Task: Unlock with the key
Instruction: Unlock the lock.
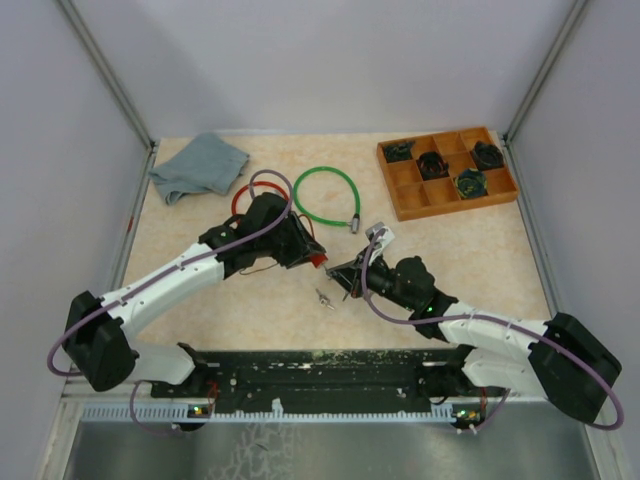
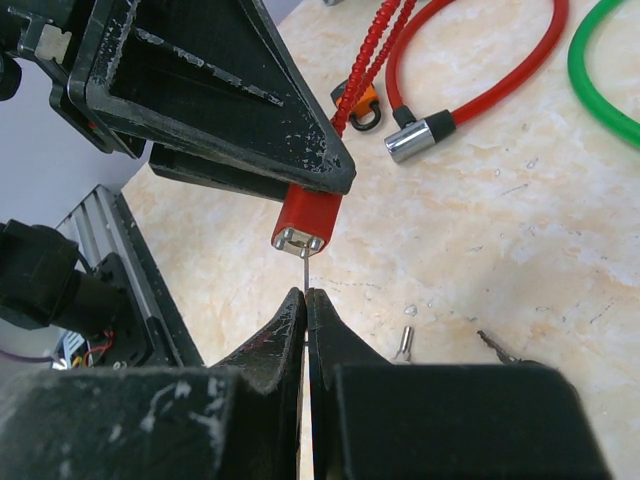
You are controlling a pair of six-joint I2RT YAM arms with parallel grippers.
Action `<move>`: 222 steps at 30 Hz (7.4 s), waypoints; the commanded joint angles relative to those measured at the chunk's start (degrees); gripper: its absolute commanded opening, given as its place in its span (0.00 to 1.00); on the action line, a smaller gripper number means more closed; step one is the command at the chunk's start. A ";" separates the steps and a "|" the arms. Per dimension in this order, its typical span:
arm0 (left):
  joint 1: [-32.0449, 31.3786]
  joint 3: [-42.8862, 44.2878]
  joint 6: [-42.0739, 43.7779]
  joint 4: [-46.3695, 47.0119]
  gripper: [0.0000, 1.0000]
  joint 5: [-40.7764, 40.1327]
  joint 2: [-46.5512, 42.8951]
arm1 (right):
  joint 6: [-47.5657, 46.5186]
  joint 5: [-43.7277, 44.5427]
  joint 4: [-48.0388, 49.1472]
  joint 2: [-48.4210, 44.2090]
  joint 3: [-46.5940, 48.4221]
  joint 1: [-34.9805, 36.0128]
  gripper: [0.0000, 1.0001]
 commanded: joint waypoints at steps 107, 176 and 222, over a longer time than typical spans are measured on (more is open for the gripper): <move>-9.64 -1.23 -2.93 6.94 0.00 2.67 3.92 | -0.81 -6.16 27.20 13.13 5.10 -6.88 0.00; 2.89 -7.91 -8.64 12.45 0.00 8.94 0.93 | -7.48 -6.08 8.74 10.23 7.22 -2.71 0.00; 5.08 -7.07 -7.32 10.76 0.00 5.33 -3.45 | -3.70 -7.24 -1.29 0.48 8.46 -6.56 0.38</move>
